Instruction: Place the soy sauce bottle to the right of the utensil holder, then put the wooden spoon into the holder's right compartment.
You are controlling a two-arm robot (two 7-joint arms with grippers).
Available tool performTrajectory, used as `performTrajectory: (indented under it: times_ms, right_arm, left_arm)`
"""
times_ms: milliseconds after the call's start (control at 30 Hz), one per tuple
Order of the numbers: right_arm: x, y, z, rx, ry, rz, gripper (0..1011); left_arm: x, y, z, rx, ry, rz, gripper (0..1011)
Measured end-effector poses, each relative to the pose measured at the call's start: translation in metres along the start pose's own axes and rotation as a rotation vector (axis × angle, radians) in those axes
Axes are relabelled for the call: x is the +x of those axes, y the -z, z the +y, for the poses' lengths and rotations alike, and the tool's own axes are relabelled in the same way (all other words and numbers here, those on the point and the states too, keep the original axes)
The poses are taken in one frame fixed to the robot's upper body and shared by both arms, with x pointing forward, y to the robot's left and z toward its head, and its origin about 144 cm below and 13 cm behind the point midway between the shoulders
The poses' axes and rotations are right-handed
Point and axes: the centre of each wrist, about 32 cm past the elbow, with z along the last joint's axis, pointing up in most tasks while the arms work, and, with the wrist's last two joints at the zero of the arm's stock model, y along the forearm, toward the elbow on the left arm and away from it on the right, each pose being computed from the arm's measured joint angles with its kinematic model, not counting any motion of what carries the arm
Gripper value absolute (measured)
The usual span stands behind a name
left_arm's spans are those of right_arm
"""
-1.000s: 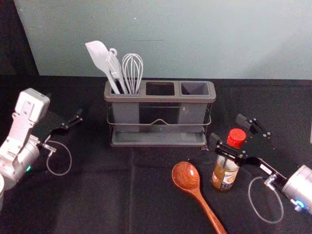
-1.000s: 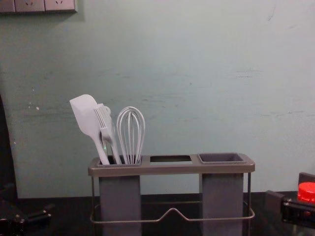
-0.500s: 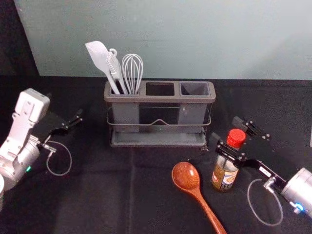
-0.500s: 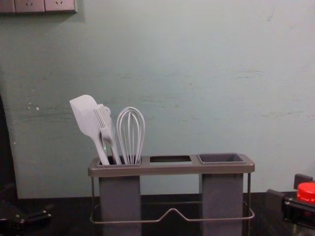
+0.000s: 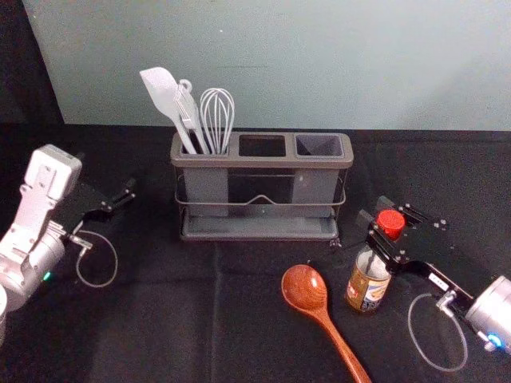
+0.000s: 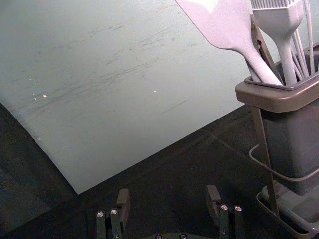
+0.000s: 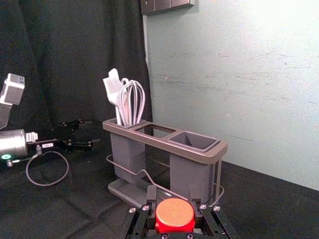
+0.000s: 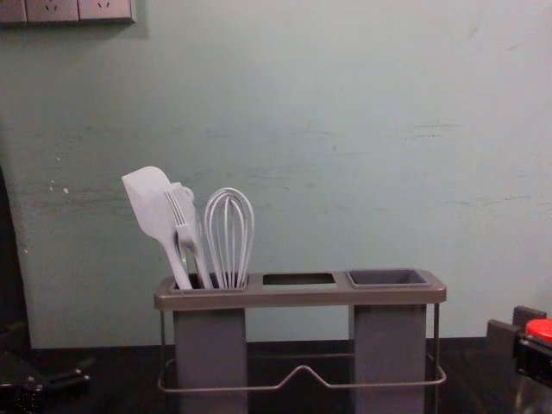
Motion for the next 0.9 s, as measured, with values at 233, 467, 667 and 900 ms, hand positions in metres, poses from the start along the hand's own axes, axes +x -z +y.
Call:
performTrajectory:
  times_ms: [233, 467, 667, 900]
  right_arm:
    - [0.000, -0.002, -0.002, 0.006, -0.001, 0.000, 382]
    - [0.003, -0.013, -0.005, 0.024, -0.001, -0.020, 382]
    - [0.013, -0.025, -0.009, 0.037, 0.012, -0.055, 383]
    - [0.023, -0.030, -0.012, 0.040, 0.039, -0.073, 382]
  left_arm:
    - [0.000, 0.000, 0.000, 0.000, 0.000, 0.000, 1005]
    - [0.000, 0.000, 0.000, 0.000, 0.000, 0.000, 1005]
    - [0.000, 0.000, 0.000, 0.000, 0.000, 0.000, 1005]
    - [0.000, 0.000, 0.000, 0.000, 0.000, 0.000, 1005]
